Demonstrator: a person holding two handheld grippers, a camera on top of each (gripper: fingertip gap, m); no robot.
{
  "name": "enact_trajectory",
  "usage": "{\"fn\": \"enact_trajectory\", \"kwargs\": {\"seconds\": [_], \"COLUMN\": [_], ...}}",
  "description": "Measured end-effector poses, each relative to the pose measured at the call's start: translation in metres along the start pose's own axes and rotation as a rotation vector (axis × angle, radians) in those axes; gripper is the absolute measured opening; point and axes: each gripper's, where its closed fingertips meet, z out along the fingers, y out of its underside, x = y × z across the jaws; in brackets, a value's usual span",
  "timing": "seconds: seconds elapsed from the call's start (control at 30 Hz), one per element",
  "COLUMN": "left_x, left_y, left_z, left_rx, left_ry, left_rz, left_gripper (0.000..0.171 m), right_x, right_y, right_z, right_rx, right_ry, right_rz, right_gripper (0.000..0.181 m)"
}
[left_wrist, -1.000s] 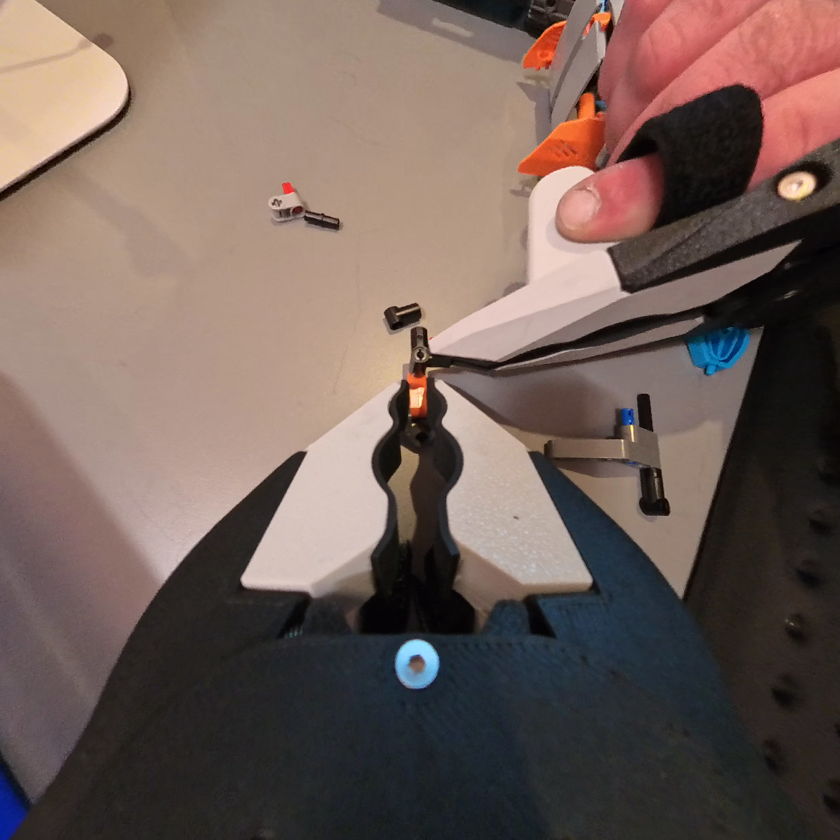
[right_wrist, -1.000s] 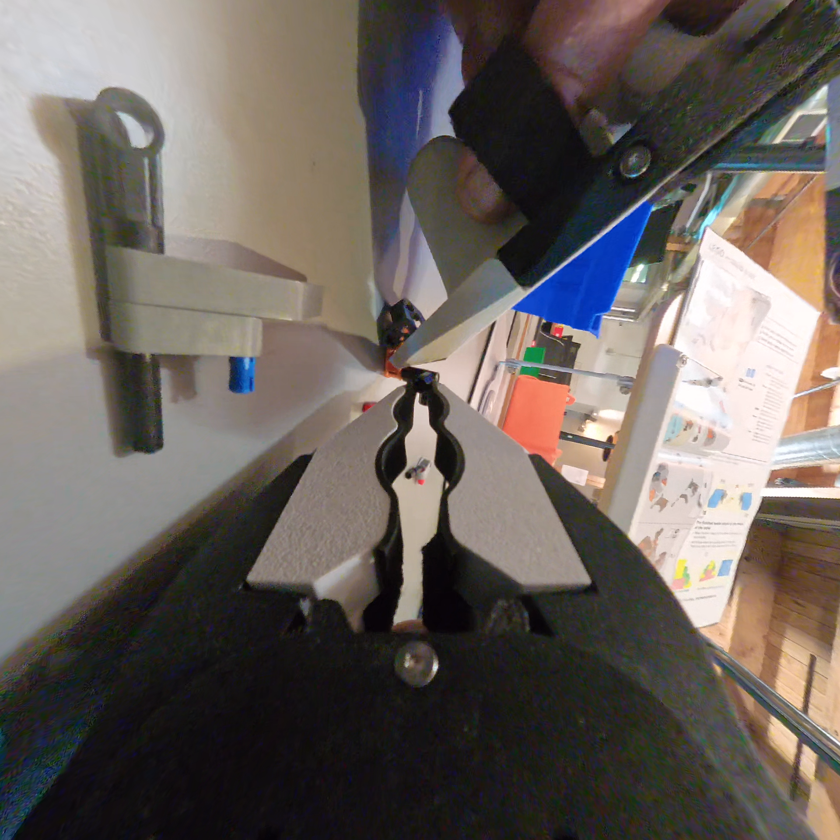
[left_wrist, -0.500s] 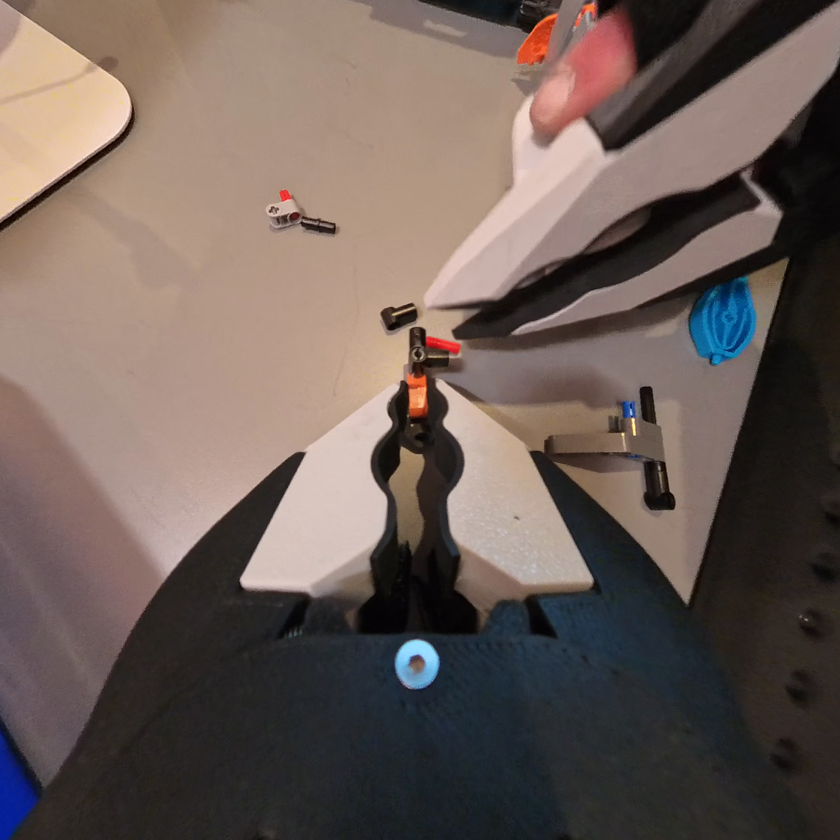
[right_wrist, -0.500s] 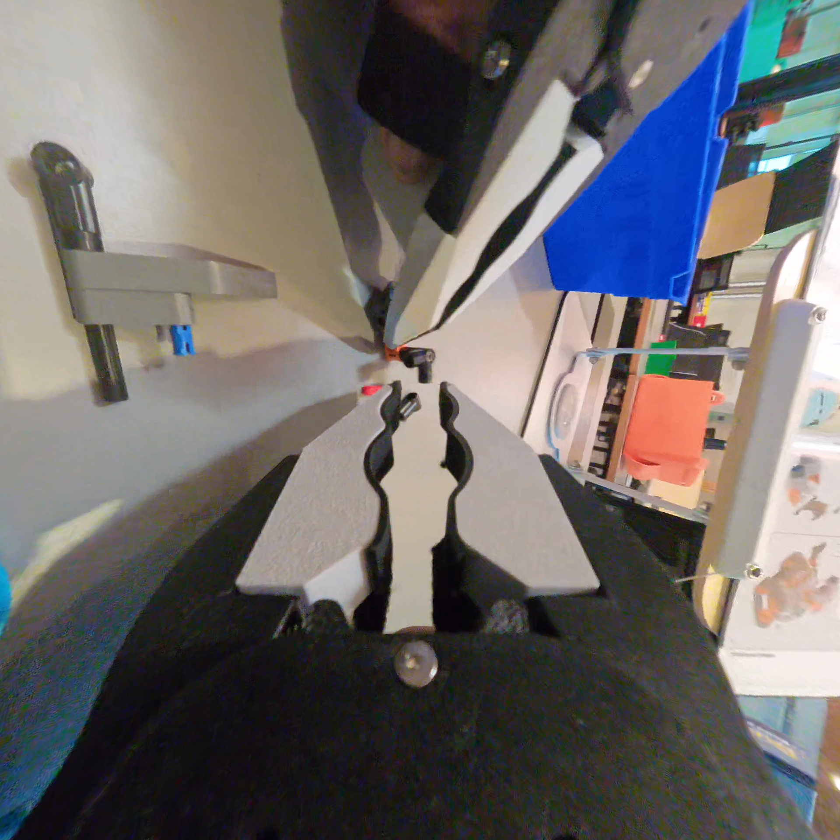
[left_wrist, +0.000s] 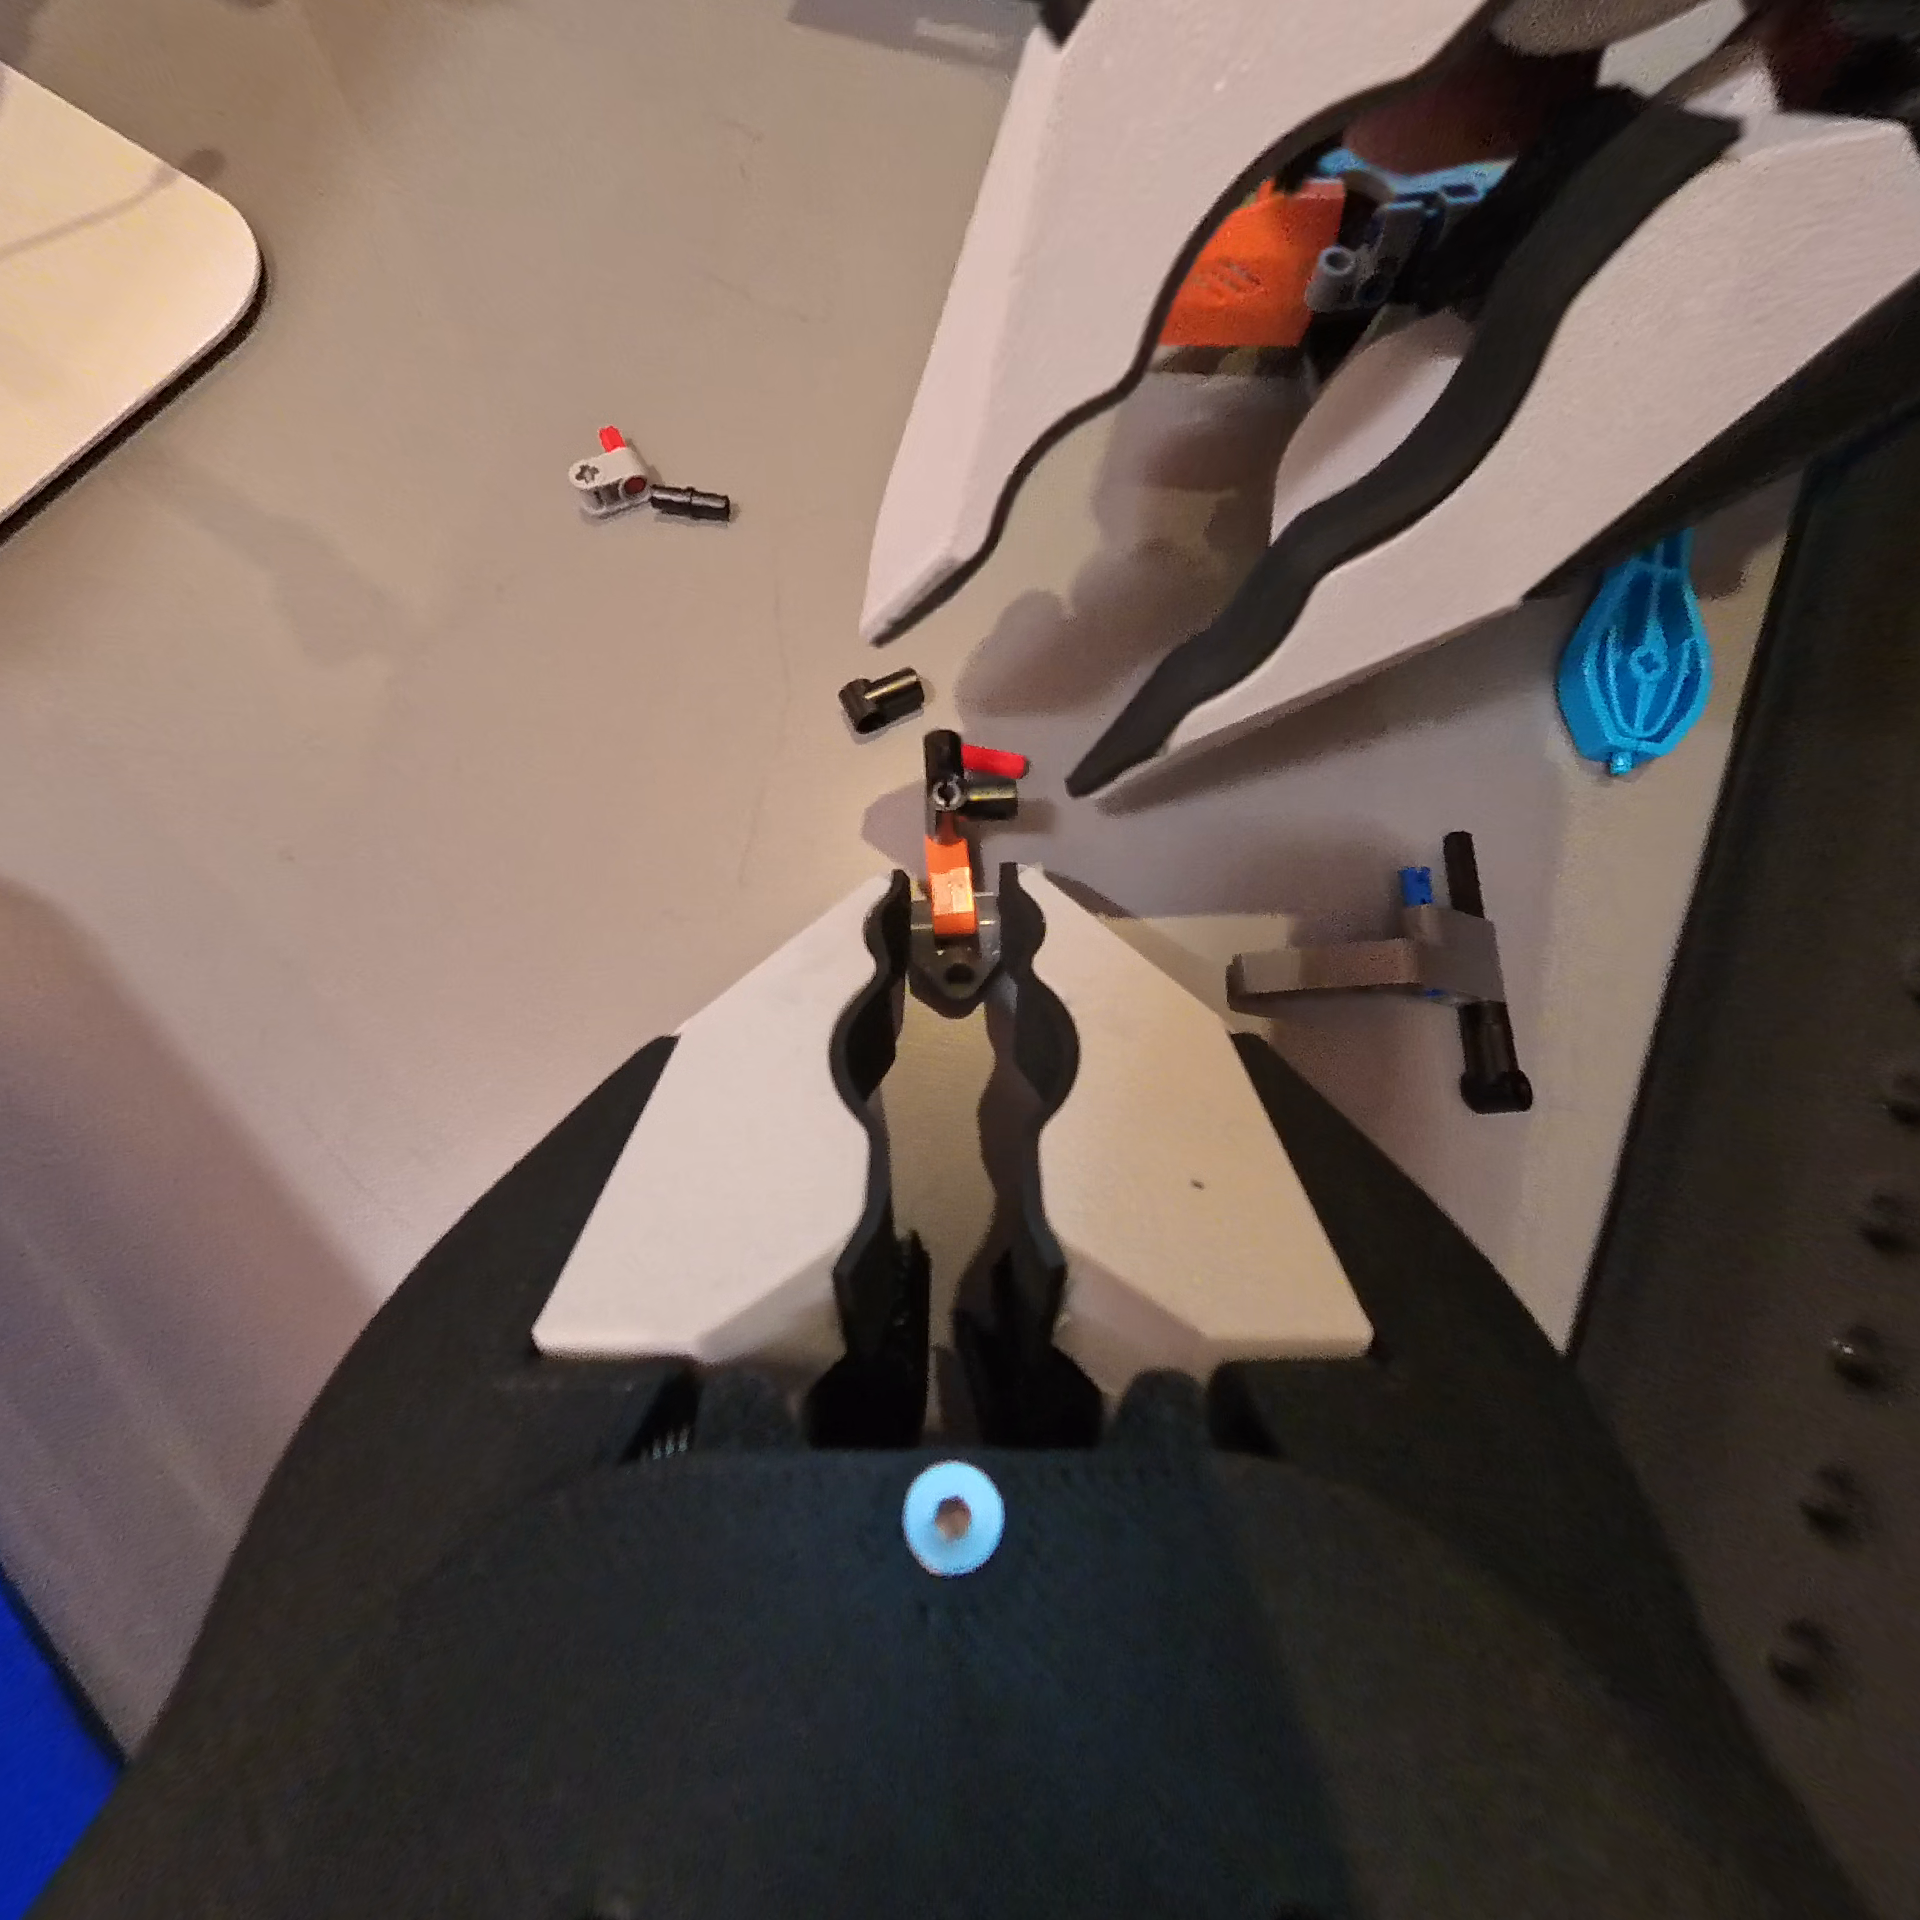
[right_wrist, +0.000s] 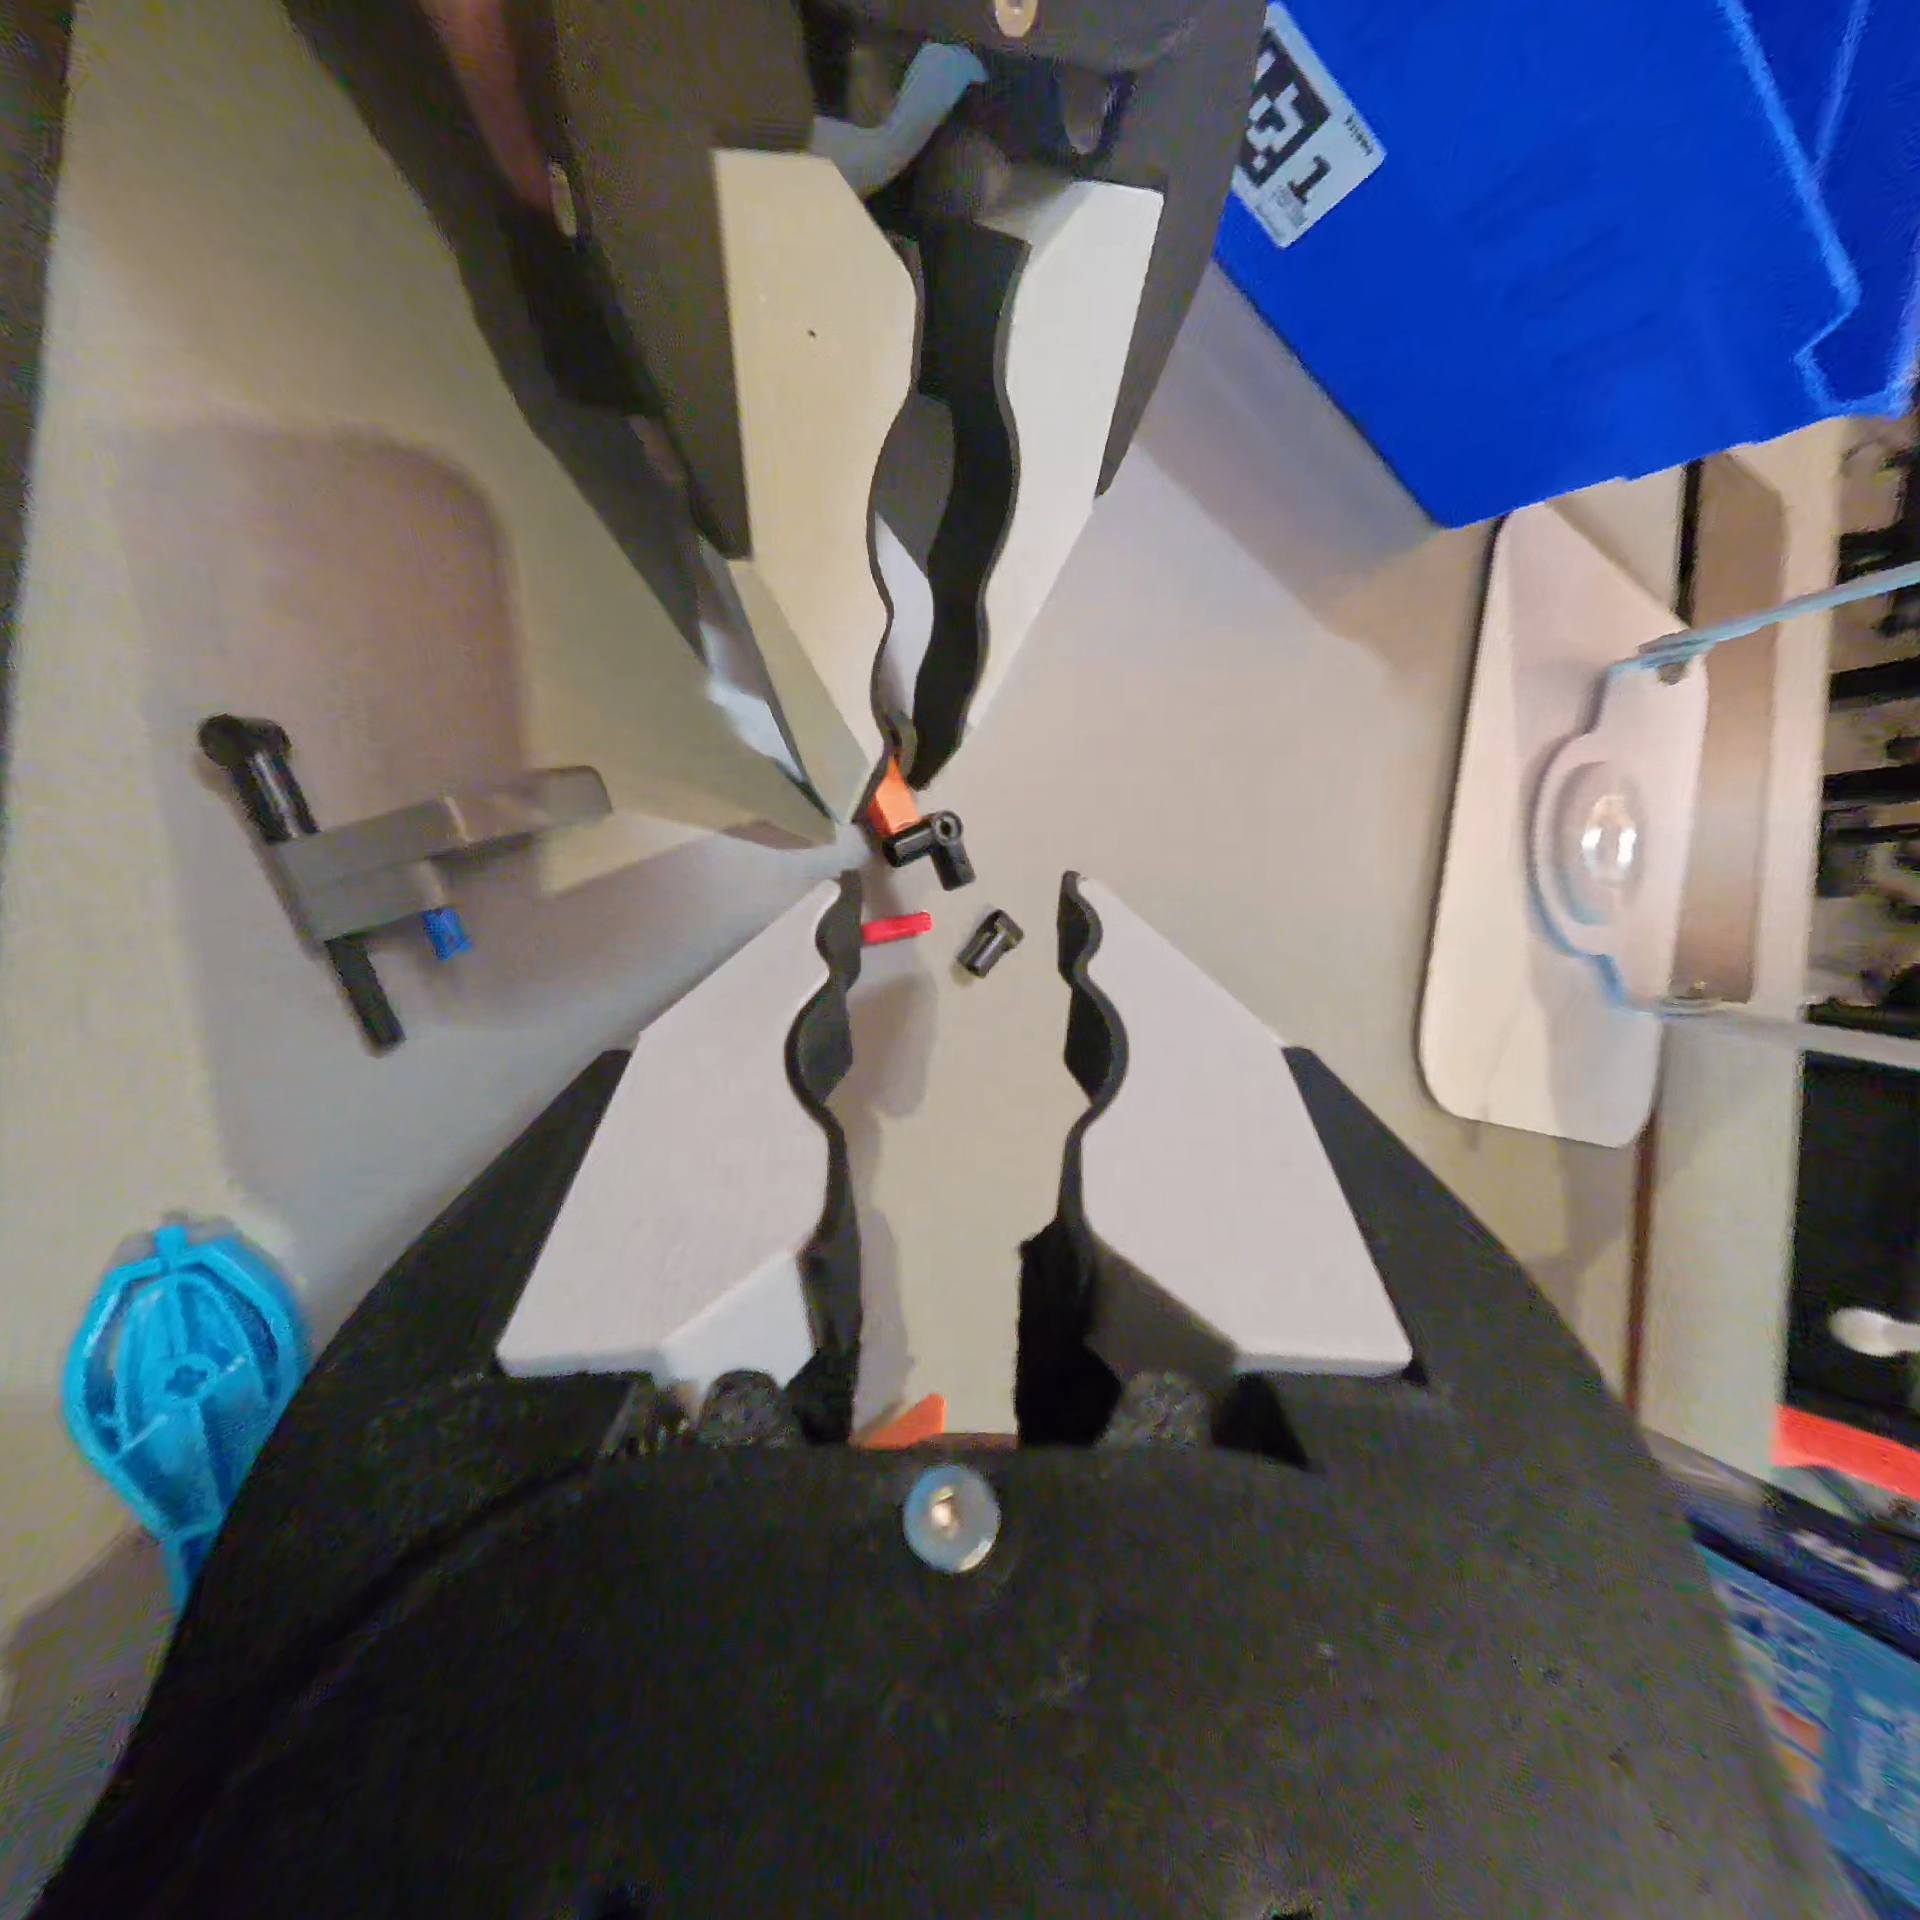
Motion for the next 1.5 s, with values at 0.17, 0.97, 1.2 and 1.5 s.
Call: {"fn": "enact_trajectory", "kwargs": {"seconds": [0.17, 0.97, 1.2, 1.5], "left_x": [0.001, -0.005, 0.001, -0.005], "left_y": [-0.001, -0.023, -0.014, -0.009], "left_z": [0.000, -0.016, -0.008, -0.021], "left_rx": [-0.003, 0.111, 0.056, 0.071], "left_ry": [-0.016, -0.087, -0.037, -0.026], "left_rz": [0.023, 0.069, 0.056, 0.018], "left_gripper": [0.014, 0.014, 0.015, 0.035], "right_x": [-0.007, 0.004, 0.003, 0.011], "right_y": [-0.004, -0.008, -0.005, 0.000], "right_z": [0.007, -0.010, -0.008, -0.013], "right_rx": [0.017, 0.120, 0.107, 0.115], "right_ry": [-0.074, -0.147, -0.157, -0.146], "right_rz": [0.082, 0.226, 0.240, 0.276], "right_gripper": [0.037, 0.018, 0.024, 0.028]}}
